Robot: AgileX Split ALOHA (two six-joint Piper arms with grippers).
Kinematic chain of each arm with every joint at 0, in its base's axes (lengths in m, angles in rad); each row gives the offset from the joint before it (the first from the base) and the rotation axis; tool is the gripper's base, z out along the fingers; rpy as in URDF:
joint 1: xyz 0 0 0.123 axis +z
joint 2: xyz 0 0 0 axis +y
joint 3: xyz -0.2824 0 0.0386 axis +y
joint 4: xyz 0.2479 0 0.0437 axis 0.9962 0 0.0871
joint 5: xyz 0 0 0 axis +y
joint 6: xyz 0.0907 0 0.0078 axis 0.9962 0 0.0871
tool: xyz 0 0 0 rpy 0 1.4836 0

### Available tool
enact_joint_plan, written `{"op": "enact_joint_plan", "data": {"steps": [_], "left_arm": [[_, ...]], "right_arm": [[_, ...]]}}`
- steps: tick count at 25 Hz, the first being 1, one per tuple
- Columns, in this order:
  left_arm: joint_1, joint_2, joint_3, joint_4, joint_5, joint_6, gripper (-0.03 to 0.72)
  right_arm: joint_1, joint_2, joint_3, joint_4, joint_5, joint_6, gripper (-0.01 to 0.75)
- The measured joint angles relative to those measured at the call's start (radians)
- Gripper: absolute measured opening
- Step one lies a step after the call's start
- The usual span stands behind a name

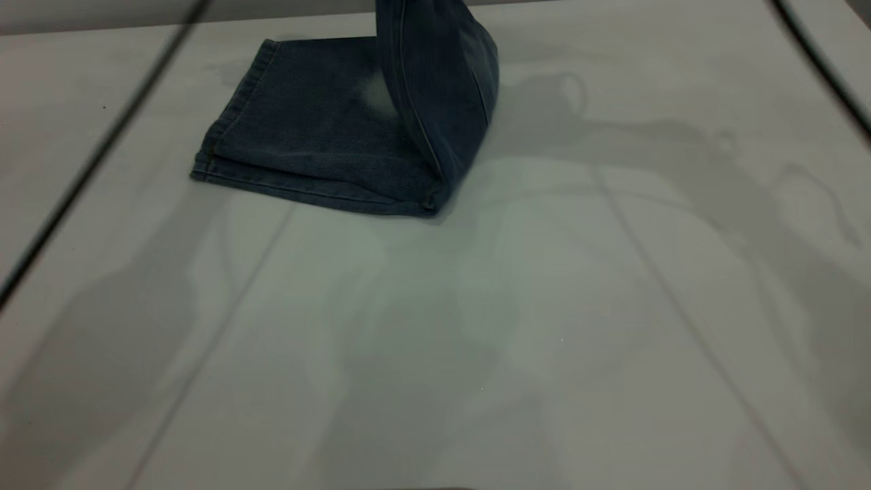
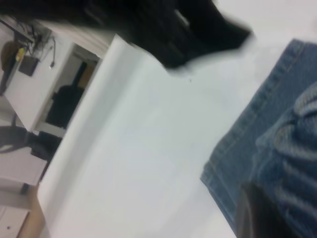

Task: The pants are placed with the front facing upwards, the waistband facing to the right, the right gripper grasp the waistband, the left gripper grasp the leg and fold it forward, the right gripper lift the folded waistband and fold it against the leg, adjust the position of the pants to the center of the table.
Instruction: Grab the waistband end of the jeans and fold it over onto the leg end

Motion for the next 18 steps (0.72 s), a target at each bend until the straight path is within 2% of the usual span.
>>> {"op": "enact_joint_plan", "data": {"steps": [3,8,11,14,18], "left_arm": [[0.0,-0.059,-0.013,-0.002,0.0,0.0,0.572],[0.0,-0.111,-0.018,-0.012,0.0,0.0,0.572],[0.0,-0.112,-0.018,-0.015,0.0,0.0,0.572],[0.0,-0.112,-0.018,-0.034,0.0,-0.001,0.572],[0.0,-0.112,-0.018,-0.064,0.0,-0.001,0.572]], "right_arm": [[0.037,0.048,0.0,0.038,-0.018,-0.076,0.074],[0.114,0.126,-0.001,0.2,-0.044,-0.309,0.076],[0.157,0.159,-0.007,0.239,-0.096,-0.36,0.097],[0.186,0.174,-0.008,0.252,-0.16,-0.366,0.192],[0.193,0.178,-0.008,0.258,-0.172,-0.307,0.461]]}}
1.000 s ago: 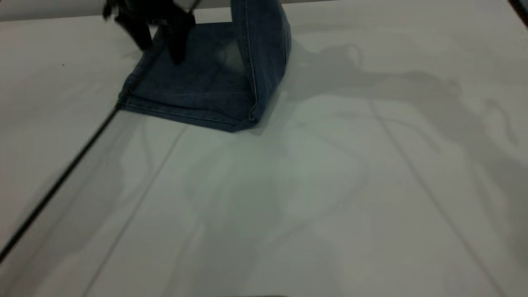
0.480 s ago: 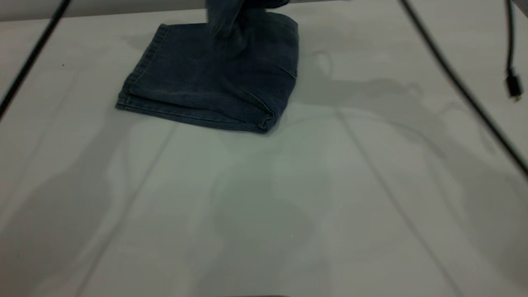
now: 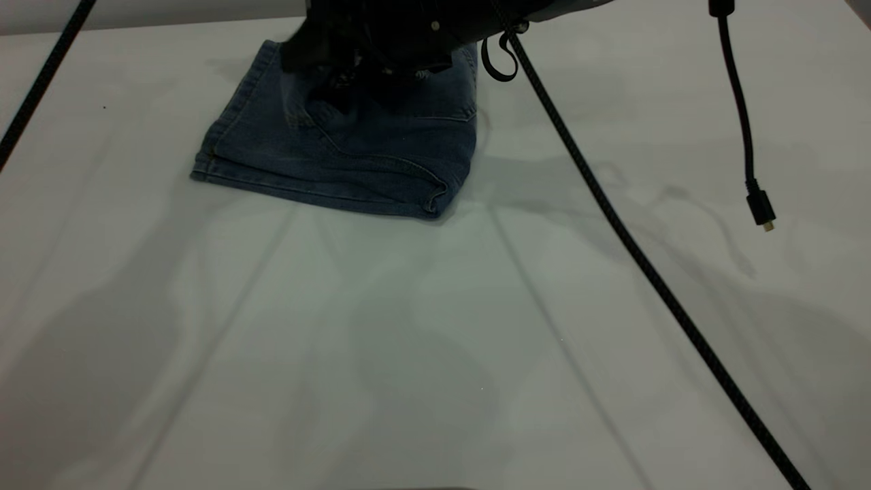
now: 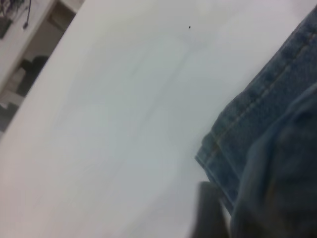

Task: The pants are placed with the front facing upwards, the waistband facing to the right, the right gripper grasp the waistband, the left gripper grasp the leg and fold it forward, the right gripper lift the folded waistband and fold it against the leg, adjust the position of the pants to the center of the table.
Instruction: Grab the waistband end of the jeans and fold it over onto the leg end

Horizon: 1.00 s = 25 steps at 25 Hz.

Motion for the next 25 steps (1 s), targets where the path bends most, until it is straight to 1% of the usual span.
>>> {"op": "enact_joint_plan", "data": {"steps": [1,3,5,7,10,12,14,16,18,21,24,25], "left_arm": [[0.0,0.0,0.0,-0.002,0.0,0.0,0.572],[0.0,0.0,0.0,-0.003,0.0,-0.001,0.572],[0.0,0.0,0.0,-0.004,0.0,-0.001,0.572],[0.0,0.0,0.0,-0.013,0.0,-0.001,0.572],[0.0,0.0,0.0,-0.047,0.0,0.0,0.572],[0.0,0.0,0.0,-0.07,0.001,0.002,0.572],[0.0,0.0,0.0,-0.107,0.0,0.005,0.572],[0.0,0.0,0.007,-0.138,0.0,0.007,0.572],[0.0,-0.001,0.033,-0.166,0.0,0.008,0.572],[0.0,-0.002,0.118,-0.186,0.0,0.008,0.572],[-0.003,-0.001,0.213,-0.254,0.0,0.039,0.572],[-0.008,0.0,0.233,-0.283,0.0,0.057,0.572]], "right_arm": [[0.0,0.0,-0.001,0.002,0.003,0.028,0.538],[0.0,0.0,-0.002,0.004,0.022,0.06,0.639],[-0.002,-0.001,-0.002,0.0,0.061,0.072,0.675],[-0.013,-0.006,-0.003,-0.009,0.113,0.078,0.677],[-0.047,-0.032,-0.003,-0.013,0.242,0.079,0.671],[-0.067,-0.053,-0.003,-0.013,0.366,0.088,0.643],[-0.08,-0.079,-0.003,-0.042,0.442,0.126,0.612],[-0.099,-0.101,-0.003,-0.116,0.449,0.172,0.594],[-0.135,-0.117,-0.003,-0.204,0.421,0.239,0.589],[-0.224,-0.126,-0.003,-0.326,0.362,0.358,0.587],[-0.321,-0.126,-0.003,-0.41,0.339,0.459,0.587],[-0.344,-0.126,-0.003,-0.424,0.339,0.484,0.587]]}}
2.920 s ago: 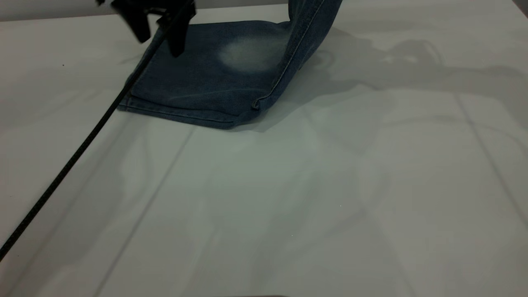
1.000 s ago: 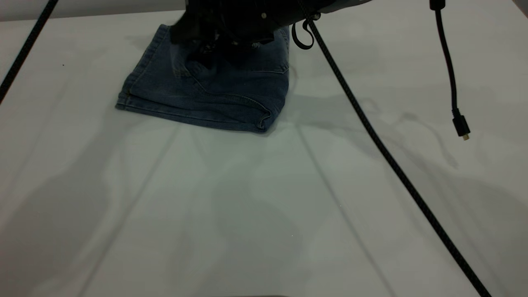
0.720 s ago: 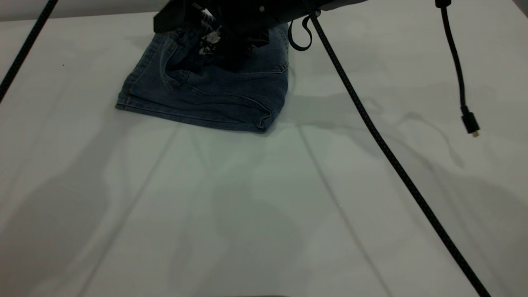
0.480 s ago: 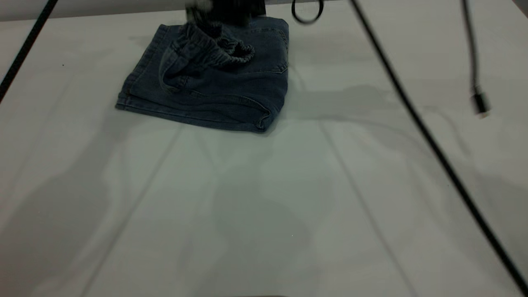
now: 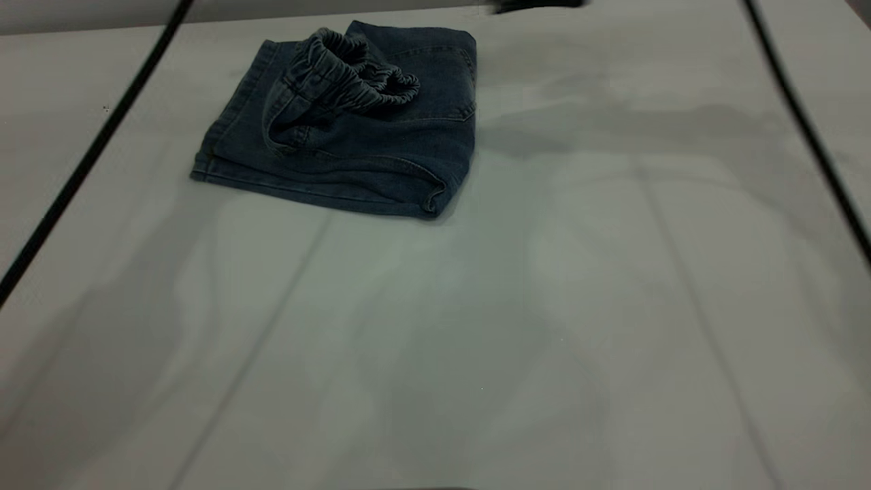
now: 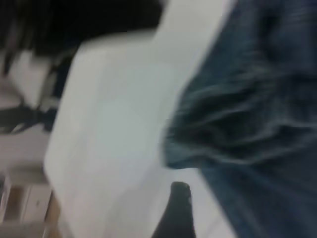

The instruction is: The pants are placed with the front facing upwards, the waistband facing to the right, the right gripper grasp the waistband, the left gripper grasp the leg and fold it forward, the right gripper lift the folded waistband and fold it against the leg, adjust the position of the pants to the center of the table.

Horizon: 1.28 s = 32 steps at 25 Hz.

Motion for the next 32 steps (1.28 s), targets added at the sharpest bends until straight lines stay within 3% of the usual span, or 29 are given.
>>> {"op": "enact_joint_plan", "data": {"steps": [5,11,18,27,32], "left_arm": [[-0.079,0.023,0.032,-0.035,0.0,0.053,0.572],[-0.181,0.097,0.034,-0.036,0.0,0.062,0.571],[-0.202,0.186,0.034,-0.014,0.0,0.06,0.571],[-0.193,0.203,0.033,0.492,0.0,-0.075,0.569],[-0.156,0.18,0.033,0.62,0.0,-0.13,0.569]], "right_arm": [[-0.078,0.0,0.0,-0.04,0.031,0.038,0.587],[-0.101,0.0,0.0,-0.062,0.061,0.041,0.587],[-0.101,0.0,0.0,-0.071,0.068,0.042,0.587],[-0.101,0.0,0.0,-0.075,0.077,0.043,0.587],[-0.101,0.0,0.0,-0.075,0.078,0.042,0.587]]}}
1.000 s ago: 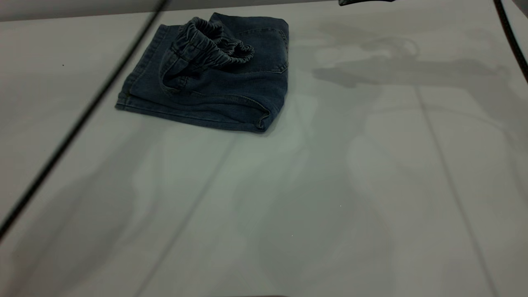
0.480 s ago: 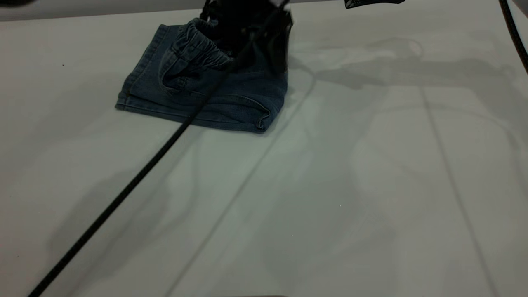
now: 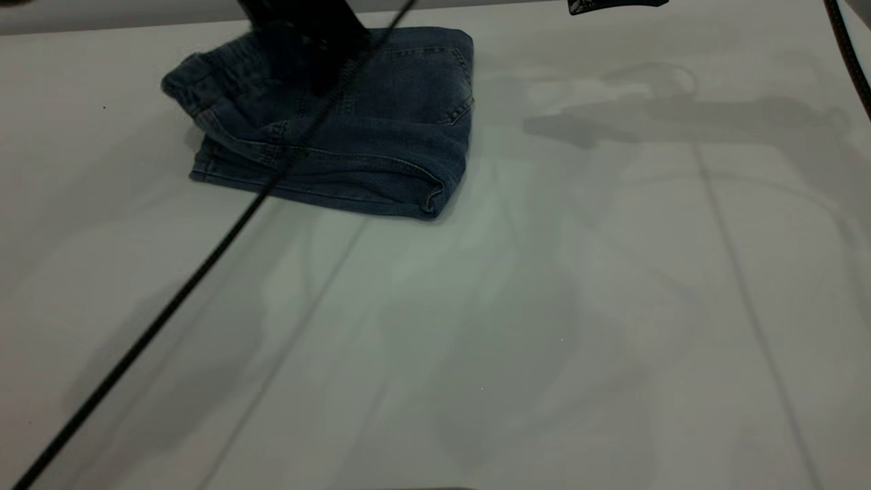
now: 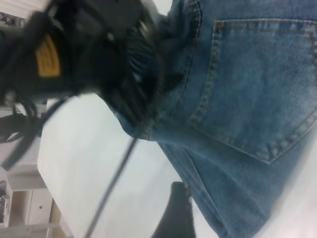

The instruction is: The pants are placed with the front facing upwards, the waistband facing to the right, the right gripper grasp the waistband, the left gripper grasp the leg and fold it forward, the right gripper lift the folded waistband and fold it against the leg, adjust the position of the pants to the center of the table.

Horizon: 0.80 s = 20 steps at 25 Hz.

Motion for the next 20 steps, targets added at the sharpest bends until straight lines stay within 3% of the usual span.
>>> {"op": "enact_joint_plan", "data": {"steps": [3,6,10,12,15,20], "left_arm": [[0.018,-0.027,0.0,-0.004,0.0,-0.042,0.569],[0.021,-0.043,0.0,-0.11,0.0,-0.029,0.569],[0.018,-0.045,0.0,-0.324,0.0,0.147,0.569],[0.014,-0.045,0.0,-0.347,0.0,0.206,0.569],[0.011,-0.049,0.0,-0.25,0.0,0.169,0.565],[0.02,-0.083,0.001,0.066,0.0,-0.004,0.557]], "right_arm": [[0.0,0.0,0.0,0.0,0.0,0.0,0.587],[0.0,0.0,0.0,-0.001,0.0,0.0,0.587],[0.0,0.0,0.0,-0.001,0.0,-0.001,0.587],[0.0,0.0,0.0,-0.001,0.005,-0.001,0.587],[0.0,0.0,0.0,-0.001,0.016,-0.001,0.587],[0.0,0.0,0.0,-0.002,0.018,-0.001,0.587]]}}
